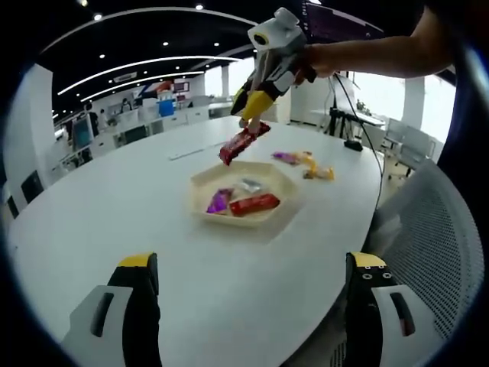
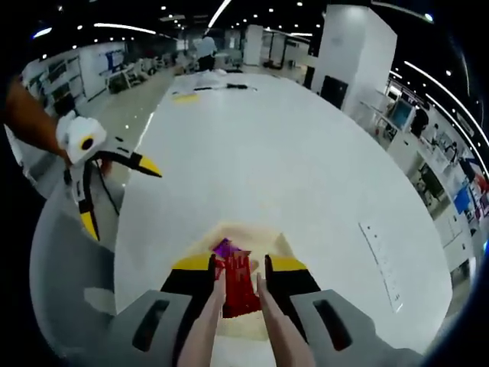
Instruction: Place the target food into the container with the food tongs after gripping and lifting it, then release it inside without dropping or visibly crushing the food.
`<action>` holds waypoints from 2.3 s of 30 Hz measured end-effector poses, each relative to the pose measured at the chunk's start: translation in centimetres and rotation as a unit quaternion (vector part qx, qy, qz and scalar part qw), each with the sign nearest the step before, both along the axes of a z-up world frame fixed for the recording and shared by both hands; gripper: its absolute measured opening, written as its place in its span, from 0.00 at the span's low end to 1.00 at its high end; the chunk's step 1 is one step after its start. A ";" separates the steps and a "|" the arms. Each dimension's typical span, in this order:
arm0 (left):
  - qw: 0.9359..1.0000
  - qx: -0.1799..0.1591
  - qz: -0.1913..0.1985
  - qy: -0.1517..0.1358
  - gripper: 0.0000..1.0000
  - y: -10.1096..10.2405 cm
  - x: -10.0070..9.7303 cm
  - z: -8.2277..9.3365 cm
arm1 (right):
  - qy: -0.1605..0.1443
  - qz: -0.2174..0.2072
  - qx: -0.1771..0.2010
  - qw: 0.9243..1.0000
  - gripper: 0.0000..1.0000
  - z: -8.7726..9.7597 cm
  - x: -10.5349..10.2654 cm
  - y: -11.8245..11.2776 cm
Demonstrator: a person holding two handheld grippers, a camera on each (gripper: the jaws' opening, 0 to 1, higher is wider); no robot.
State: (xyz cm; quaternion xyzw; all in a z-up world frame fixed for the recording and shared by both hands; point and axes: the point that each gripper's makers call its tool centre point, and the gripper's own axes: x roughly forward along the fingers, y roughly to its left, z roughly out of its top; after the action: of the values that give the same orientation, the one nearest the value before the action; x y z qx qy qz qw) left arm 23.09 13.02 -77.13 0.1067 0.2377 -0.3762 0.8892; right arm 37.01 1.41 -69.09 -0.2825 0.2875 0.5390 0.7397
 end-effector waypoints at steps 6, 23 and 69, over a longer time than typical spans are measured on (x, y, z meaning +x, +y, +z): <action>1.000 -0.001 0.001 -0.001 0.99 0.0 0.0 0.1 | -0.001 -0.007 0.002 1.000 0.26 0.0 0.1 -0.3; 1.000 0.001 -0.002 0.001 0.99 0.0 -0.1 0.0 | 0.002 -0.028 0.009 1.000 0.27 -0.2 0.0 -2.0; 1.000 0.017 -0.007 0.010 0.99 0.0 -0.3 -0.7 | 0.009 -0.061 -0.007 0.998 0.29 -2.0 -1.2 -14.7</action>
State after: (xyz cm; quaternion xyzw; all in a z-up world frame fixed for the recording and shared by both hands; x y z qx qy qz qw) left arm 22.78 13.00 -77.88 0.1194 0.2525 -0.3792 0.8822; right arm 35.85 -13.28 -71.12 -0.2643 0.3149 0.4932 0.7666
